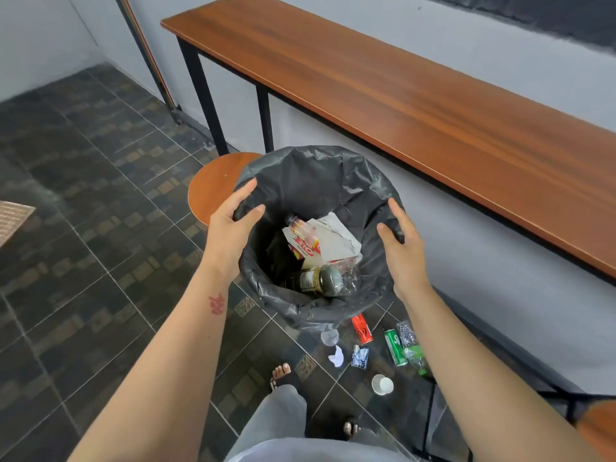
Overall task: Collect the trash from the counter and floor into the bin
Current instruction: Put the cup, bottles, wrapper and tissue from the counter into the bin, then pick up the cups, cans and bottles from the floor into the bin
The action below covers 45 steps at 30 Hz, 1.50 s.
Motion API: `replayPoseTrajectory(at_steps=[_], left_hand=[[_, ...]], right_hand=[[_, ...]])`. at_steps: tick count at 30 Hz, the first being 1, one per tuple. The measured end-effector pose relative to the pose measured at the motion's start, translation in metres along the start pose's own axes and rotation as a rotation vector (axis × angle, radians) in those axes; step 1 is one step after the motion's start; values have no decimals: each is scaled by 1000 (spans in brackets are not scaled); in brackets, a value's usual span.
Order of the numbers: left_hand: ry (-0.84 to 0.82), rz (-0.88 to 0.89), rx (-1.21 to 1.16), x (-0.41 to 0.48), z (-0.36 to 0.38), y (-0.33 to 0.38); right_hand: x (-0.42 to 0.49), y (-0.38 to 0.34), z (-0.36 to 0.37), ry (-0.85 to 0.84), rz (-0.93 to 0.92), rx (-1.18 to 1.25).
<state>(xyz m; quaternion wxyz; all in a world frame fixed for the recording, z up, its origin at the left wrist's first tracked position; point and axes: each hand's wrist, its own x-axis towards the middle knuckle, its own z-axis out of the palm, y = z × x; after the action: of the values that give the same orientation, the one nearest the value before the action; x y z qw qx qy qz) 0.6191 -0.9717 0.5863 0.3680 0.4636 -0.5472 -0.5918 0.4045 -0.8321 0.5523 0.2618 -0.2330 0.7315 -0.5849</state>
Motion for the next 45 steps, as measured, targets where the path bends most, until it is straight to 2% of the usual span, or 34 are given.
replayPoseTrajectory(at_steps=[10,19,32,45], left_hand=[[114,-64,-56,-123,25,-71],[158,-261,-5,-183,17,-132],[308,-431,59,-177,-39,-283],[507,-473,44,-124,-97,-500]], right_hand=[[-56,47,-80,-143,24,-61],[-94,97,-88,-267,165,-155],[-94,227,5,-404,308,-273],[-68,436,136,-486,319,-267]])
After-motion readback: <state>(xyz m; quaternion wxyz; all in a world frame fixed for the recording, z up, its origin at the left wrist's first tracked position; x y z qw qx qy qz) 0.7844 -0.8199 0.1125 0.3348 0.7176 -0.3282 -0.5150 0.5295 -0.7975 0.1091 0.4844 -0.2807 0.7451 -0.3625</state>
